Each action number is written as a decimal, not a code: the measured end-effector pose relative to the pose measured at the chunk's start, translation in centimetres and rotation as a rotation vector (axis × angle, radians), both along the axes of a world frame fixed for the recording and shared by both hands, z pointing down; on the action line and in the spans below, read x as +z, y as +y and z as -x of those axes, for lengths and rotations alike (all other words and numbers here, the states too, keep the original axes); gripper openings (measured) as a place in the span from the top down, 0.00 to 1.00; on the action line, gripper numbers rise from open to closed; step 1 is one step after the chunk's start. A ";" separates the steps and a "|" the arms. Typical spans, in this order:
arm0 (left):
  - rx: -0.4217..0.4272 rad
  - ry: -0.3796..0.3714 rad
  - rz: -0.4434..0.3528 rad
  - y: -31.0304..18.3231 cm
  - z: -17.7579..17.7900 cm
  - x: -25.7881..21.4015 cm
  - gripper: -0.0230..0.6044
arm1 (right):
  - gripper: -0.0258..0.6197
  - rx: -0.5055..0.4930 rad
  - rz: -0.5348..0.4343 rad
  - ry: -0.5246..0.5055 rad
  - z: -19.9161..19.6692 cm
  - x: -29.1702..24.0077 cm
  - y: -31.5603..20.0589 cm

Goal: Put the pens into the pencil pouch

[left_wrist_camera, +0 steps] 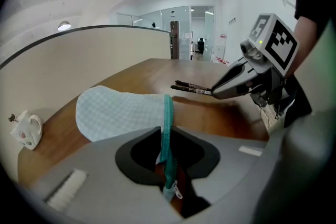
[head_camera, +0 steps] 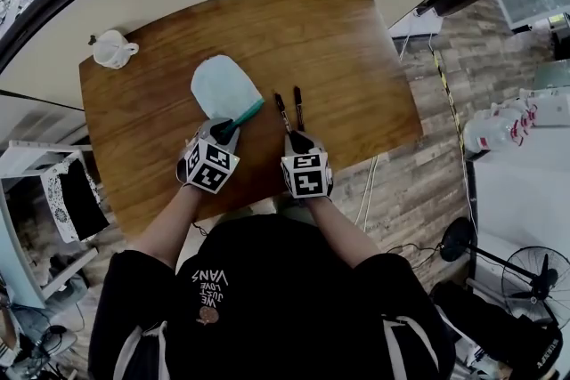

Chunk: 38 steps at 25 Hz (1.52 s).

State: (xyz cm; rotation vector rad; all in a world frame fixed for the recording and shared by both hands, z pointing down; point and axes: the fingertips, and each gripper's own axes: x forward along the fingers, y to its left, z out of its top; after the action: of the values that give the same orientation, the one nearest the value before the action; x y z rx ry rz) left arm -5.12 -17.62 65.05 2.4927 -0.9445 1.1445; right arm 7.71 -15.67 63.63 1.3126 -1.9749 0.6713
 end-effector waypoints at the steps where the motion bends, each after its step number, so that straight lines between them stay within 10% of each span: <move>1: -0.004 0.002 0.008 0.0 0.0 0.0 0.87 | 0.89 -0.002 -0.005 -0.007 -0.1 -0.3 0.1; 17: -0.117 0.268 -0.002 -2.1 -1.4 -5.9 0.89 | 0.89 -0.161 -0.042 -0.081 2.8 -3.5 3.4; 38: 0.003 0.411 0.055 1.7 -4.3 -7.6 0.89 | 0.89 -0.390 -0.074 -0.015 6.7 -4.9 -0.1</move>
State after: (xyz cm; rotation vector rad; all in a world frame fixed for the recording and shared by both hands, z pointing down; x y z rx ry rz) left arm -0.85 -15.96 57.45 2.5408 -0.7791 0.6088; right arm 0.99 -15.72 58.72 0.9231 -2.2009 0.4228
